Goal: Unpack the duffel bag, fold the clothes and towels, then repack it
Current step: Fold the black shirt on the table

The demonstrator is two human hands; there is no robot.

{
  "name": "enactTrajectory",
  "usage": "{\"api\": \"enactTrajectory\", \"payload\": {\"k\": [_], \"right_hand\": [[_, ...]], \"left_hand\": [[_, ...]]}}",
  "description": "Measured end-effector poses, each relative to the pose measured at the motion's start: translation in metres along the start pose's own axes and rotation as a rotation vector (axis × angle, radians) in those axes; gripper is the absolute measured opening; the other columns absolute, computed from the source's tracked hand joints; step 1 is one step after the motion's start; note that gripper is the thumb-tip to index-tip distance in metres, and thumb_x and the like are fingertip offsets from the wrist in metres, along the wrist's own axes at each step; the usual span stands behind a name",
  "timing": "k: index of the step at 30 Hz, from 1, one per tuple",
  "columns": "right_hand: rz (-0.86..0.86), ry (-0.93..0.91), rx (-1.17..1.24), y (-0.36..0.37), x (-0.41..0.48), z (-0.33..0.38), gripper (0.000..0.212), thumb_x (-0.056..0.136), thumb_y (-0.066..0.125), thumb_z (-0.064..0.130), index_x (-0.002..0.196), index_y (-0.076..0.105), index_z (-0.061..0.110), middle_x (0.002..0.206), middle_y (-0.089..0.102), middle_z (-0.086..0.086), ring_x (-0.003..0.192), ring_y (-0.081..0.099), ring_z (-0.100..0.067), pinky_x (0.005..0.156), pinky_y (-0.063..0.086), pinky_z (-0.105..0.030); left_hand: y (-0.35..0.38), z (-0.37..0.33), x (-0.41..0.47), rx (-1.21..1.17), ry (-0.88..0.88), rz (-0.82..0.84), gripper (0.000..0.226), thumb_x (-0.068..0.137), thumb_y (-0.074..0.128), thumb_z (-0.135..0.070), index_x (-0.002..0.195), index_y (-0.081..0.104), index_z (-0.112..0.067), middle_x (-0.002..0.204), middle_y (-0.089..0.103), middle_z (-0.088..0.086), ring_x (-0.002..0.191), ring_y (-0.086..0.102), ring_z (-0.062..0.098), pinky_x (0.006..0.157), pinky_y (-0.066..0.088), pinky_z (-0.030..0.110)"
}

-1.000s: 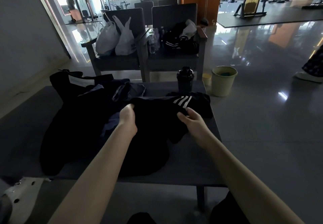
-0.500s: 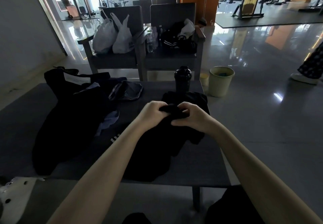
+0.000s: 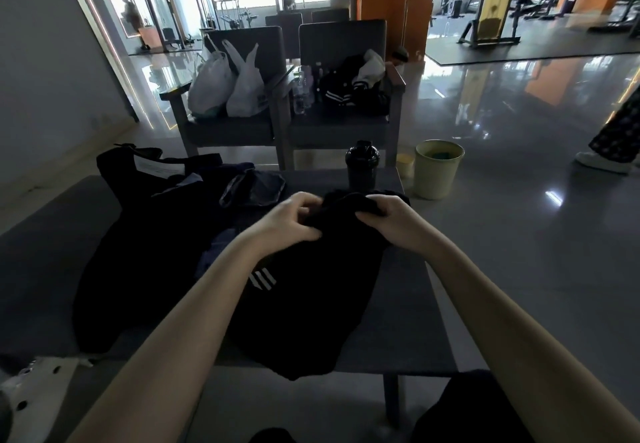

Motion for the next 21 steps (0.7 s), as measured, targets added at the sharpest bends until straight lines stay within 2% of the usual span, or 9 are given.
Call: {"api": "enactTrajectory", "payload": {"k": [2,3,6,7,10,13,17,21], "right_hand": [[0.046,-0.059,-0.109,0.004,0.003,0.013,0.020,0.088,0.062,0.007,0.080,0.063,0.025,0.073,0.061,0.005,0.068,0.055,-0.007,0.065,0.043,-0.023],[0.068,-0.070,-0.133,0.006,0.003,0.019,0.023,0.088,0.062,0.009,0.079,0.062,0.030,0.073,0.062,0.009,0.067,0.056,-0.004,0.064,0.043,-0.019],[0.026,-0.090,-0.144,0.000,-0.001,0.024,0.021,0.087,0.064,0.011,0.076,0.061,0.029,0.070,0.059,0.009,0.065,0.054,-0.005,0.064,0.043,-0.021],[0.005,-0.077,-0.114,-0.004,-0.002,0.021,0.018,0.086,0.066,0.012,0.076,0.061,0.026,0.070,0.059,0.007,0.066,0.054,-0.007,0.064,0.044,-0.024],[0.092,0.030,-0.012,-0.001,-0.014,0.001,0.016,0.079,0.075,0.011,0.077,0.060,0.016,0.074,0.060,0.002,0.071,0.059,-0.011,0.068,0.049,-0.029],[0.212,0.120,-0.081,0.010,-0.025,-0.021,0.020,0.073,0.079,0.006,0.068,0.061,0.015,0.068,0.059,0.006,0.066,0.057,-0.005,0.065,0.046,-0.024],[0.201,0.181,-0.079,-0.005,-0.027,-0.034,0.011,0.072,0.078,0.004,0.074,0.067,0.005,0.070,0.061,0.002,0.071,0.058,-0.009,0.070,0.047,-0.028],[0.168,0.196,-0.084,-0.024,-0.028,-0.022,0.020,0.079,0.069,-0.002,0.066,0.059,0.008,0.059,0.050,0.007,0.057,0.047,-0.003,0.057,0.036,-0.016]], "left_hand": [[0.017,-0.024,0.000,0.031,0.139,0.052,0.076,0.075,0.078,-0.010,0.139,0.040,-0.023,0.125,0.054,-0.008,0.115,0.052,0.004,0.099,0.041,0.021],[0.023,-0.030,0.001,0.033,0.163,0.064,0.073,0.075,0.079,-0.011,0.138,0.044,-0.021,0.121,0.057,-0.005,0.111,0.055,0.005,0.097,0.042,0.020],[0.027,-0.039,0.001,0.013,0.112,0.056,0.022,0.083,0.071,-0.013,0.104,0.067,-0.005,0.085,0.065,0.004,0.076,0.060,0.013,0.074,0.048,0.030],[0.023,-0.040,0.000,-0.028,0.084,0.028,0.017,0.086,0.068,-0.015,0.096,0.069,-0.001,0.079,0.063,0.006,0.071,0.059,0.016,0.069,0.047,0.031],[0.002,-0.047,-0.004,-0.141,0.034,-0.070,0.018,0.090,0.063,-0.016,0.091,0.070,0.000,0.082,0.068,0.015,0.072,0.063,0.023,0.070,0.051,0.031],[-0.034,-0.049,-0.007,-0.158,0.002,-0.235,0.021,0.091,0.059,-0.015,0.090,0.069,0.003,0.079,0.067,0.014,0.070,0.064,0.023,0.066,0.051,0.028],[-0.077,-0.038,-0.019,-0.163,-0.047,-0.442,0.021,0.090,0.058,-0.016,0.083,0.066,0.002,0.068,0.060,0.007,0.061,0.057,0.018,0.059,0.042,0.025],[-0.114,-0.027,-0.035,-0.155,-0.079,-0.605,0.016,0.091,0.055,-0.018,0.084,0.065,-0.007,0.071,0.059,0.007,0.067,0.056,0.021,0.065,0.041,0.029]]}}
Point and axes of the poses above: each hand's wrist, its own x-axis towards the middle knuckle, its own y-axis out of the palm, z = x × y, the point moved 8 cm from there along x, towards the middle knuckle
